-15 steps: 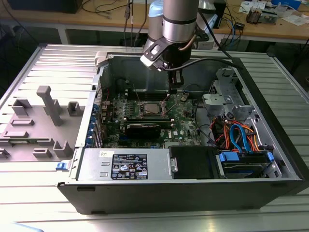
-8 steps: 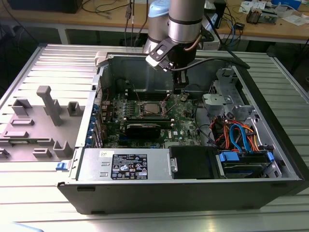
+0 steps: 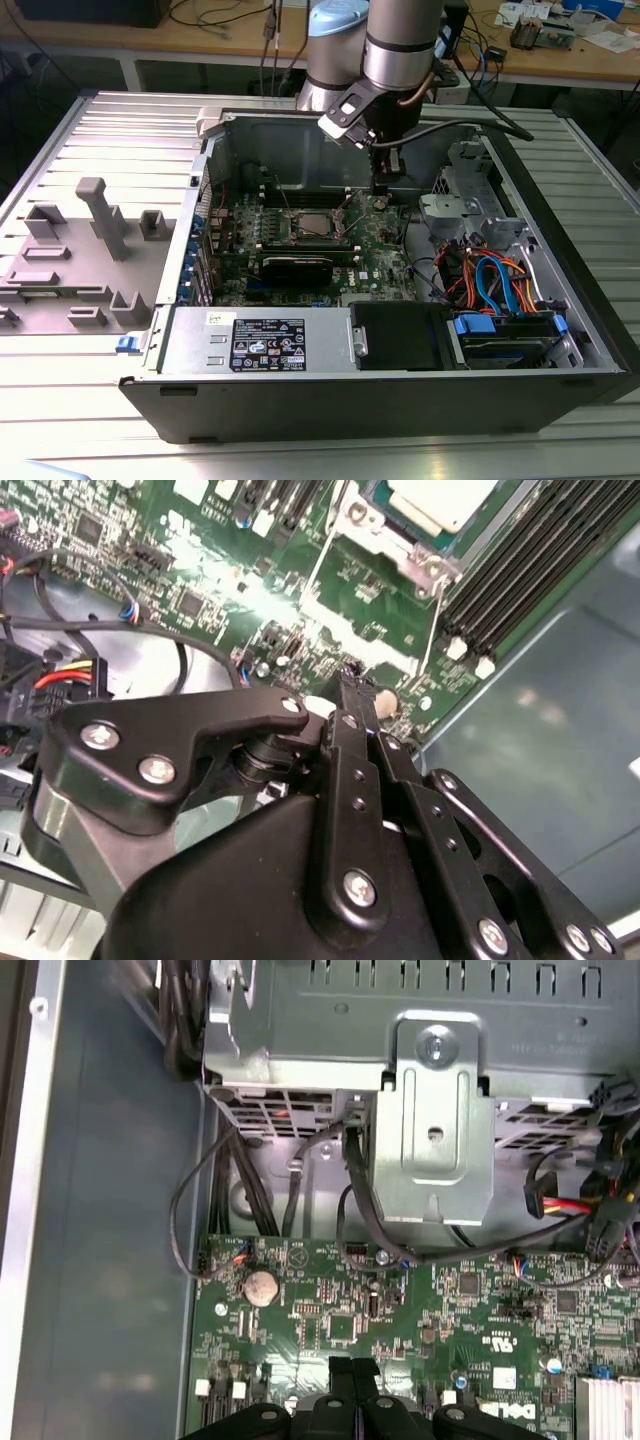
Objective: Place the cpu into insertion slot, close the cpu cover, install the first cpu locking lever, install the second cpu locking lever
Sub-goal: 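Close the cpu cover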
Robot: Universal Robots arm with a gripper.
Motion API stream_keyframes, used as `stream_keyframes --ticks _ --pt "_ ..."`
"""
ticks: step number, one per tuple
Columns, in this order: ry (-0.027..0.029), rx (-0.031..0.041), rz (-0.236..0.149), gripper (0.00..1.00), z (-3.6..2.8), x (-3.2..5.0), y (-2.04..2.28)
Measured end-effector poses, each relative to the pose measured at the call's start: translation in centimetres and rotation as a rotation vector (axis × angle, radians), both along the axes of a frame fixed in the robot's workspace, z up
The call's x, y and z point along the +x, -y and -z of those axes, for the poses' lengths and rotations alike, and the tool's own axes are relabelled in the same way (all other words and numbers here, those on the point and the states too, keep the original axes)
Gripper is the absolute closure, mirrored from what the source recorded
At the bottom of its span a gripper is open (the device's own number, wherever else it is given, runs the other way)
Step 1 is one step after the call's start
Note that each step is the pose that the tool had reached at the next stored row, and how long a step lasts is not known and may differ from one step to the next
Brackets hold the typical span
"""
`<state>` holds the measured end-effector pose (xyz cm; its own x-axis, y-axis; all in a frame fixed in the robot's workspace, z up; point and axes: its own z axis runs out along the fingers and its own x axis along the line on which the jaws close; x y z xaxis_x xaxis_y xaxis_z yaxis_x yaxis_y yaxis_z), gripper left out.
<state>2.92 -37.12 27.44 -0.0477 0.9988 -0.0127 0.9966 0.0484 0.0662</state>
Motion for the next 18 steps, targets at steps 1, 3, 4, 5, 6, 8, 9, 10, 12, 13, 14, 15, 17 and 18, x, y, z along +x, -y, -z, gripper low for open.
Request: stream_keyframes --ticks 1,3,4,5,6,8,9,10,12,13,14,15,17,18 --pt "0.0000 0.0001 0.000 0.89 0.00 0.08 0.00" --pt "0.0001 0.0001 0.000 0.89 0.00 0.12 0.00" --pt "0.0000 -0.0001 0.000 0.89 0.01 0.12 0.01" --pt "-0.0001 0.0002 0.000 0.89 0.08 0.13 0.01" --pt "-0.0002 0.0000 0.000 0.89 0.30 0.14 0.00" --pt "-0.0005 0.0000 0.000 0.89 0.60 0.18 0.00" --pt "-0.0007 0.0001 0.000 0.89 0.79 0.19 0.00" --pt "-0.0013 0.0001 0.000 0.89 1.19 0.21 0.00" --pt "-0.0021 0.0001 0.000 0.89 1.53 0.21 0.00" --pt "-0.0026 0.0000 0.001 0.89 1.75 0.21 0.00" --pt "-0.0029 0.0001 0.001 0.89 1.91 0.21 0.00" --pt "-0.0029 0.0000 0.001 0.89 1.96 0.21 0.00" --pt "-0.0030 -0.0002 0.001 0.89 1.99 0.21 0.01" --pt "-0.0030 0.0000 0.001 0.89 2.00 0.18 0.00"
